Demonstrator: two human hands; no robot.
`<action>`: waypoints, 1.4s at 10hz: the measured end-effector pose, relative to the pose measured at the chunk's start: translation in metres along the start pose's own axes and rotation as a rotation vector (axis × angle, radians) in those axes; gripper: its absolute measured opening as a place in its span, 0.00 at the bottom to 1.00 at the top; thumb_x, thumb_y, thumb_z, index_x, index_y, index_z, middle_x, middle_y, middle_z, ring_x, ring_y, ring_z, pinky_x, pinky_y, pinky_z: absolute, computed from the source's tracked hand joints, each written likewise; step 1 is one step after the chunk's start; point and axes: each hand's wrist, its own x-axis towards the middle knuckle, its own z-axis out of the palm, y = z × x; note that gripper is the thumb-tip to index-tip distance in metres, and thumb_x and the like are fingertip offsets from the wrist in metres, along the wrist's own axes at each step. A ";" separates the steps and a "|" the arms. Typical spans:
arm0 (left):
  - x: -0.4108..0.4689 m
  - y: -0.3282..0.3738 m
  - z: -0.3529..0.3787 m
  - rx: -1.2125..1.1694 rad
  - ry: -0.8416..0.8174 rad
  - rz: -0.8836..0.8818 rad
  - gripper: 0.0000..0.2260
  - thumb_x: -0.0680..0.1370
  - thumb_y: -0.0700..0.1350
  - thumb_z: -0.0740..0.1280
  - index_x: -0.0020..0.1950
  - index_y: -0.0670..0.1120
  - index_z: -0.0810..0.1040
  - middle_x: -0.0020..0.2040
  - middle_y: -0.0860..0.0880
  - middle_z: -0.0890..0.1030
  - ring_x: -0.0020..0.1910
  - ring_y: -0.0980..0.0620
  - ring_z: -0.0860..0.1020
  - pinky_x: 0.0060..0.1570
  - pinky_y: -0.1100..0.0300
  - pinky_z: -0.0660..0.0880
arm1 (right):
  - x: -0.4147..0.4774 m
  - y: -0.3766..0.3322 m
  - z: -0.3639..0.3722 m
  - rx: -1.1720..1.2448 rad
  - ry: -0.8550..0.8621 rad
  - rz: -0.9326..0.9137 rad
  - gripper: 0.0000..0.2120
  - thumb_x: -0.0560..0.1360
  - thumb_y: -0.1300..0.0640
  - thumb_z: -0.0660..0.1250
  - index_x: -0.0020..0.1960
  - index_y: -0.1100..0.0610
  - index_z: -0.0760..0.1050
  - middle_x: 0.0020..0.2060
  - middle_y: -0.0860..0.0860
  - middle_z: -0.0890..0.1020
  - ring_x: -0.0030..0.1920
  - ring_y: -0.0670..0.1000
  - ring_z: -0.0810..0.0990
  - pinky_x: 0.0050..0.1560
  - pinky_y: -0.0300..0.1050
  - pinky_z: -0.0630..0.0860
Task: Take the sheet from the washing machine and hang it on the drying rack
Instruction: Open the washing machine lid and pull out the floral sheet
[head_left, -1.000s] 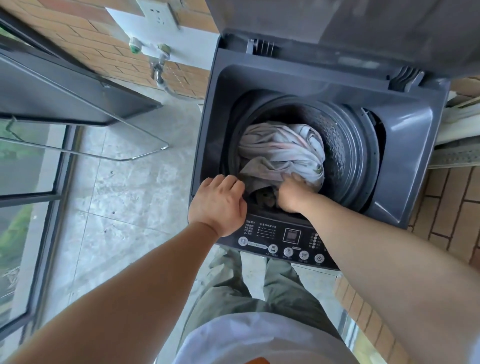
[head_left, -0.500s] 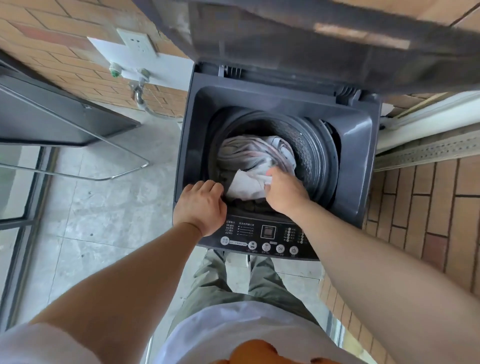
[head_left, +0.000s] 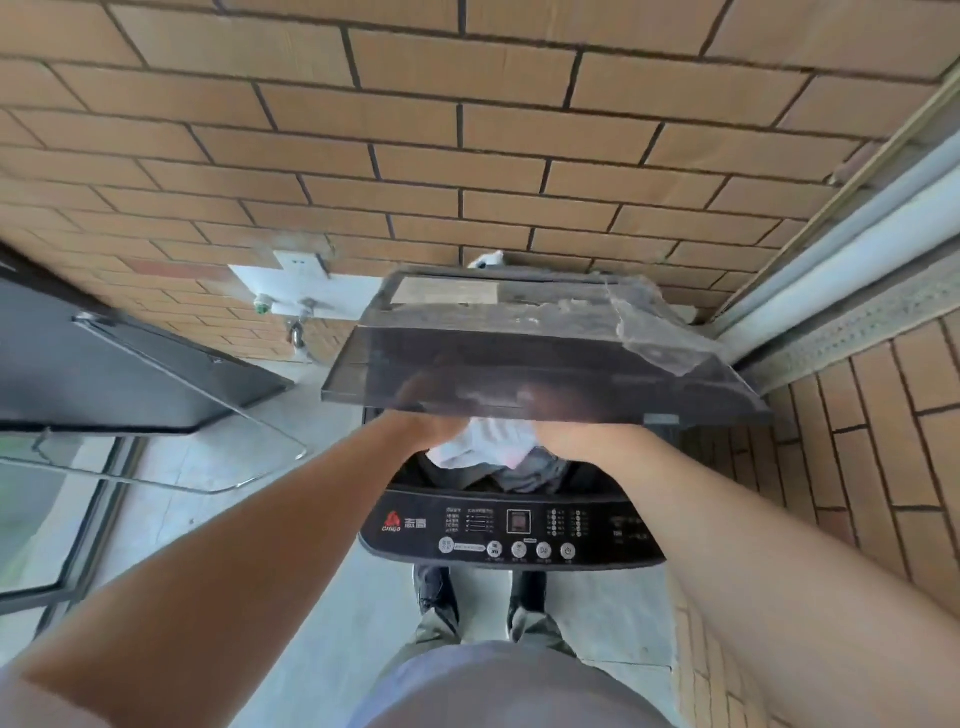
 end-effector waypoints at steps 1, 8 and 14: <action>-0.002 -0.016 0.014 0.301 0.054 0.185 0.11 0.82 0.52 0.64 0.60 0.49 0.78 0.60 0.48 0.78 0.59 0.51 0.75 0.57 0.63 0.67 | -0.001 -0.001 -0.004 0.012 0.046 -0.006 0.11 0.83 0.59 0.56 0.46 0.58 0.75 0.42 0.49 0.74 0.43 0.50 0.70 0.48 0.48 0.74; -0.011 0.133 -0.049 -0.676 -0.033 0.564 0.26 0.76 0.33 0.64 0.74 0.46 0.70 0.64 0.51 0.77 0.64 0.48 0.78 0.68 0.48 0.72 | -0.041 -0.032 -0.057 0.401 0.318 -0.096 0.11 0.85 0.53 0.55 0.64 0.54 0.69 0.51 0.51 0.76 0.44 0.49 0.73 0.38 0.42 0.67; -0.004 0.156 -0.053 -0.703 0.252 0.583 0.16 0.73 0.29 0.65 0.54 0.47 0.79 0.54 0.47 0.81 0.52 0.47 0.79 0.53 0.52 0.77 | -0.057 -0.038 -0.085 0.446 0.403 -0.113 0.07 0.83 0.60 0.55 0.56 0.51 0.69 0.39 0.52 0.73 0.34 0.50 0.67 0.32 0.43 0.63</action>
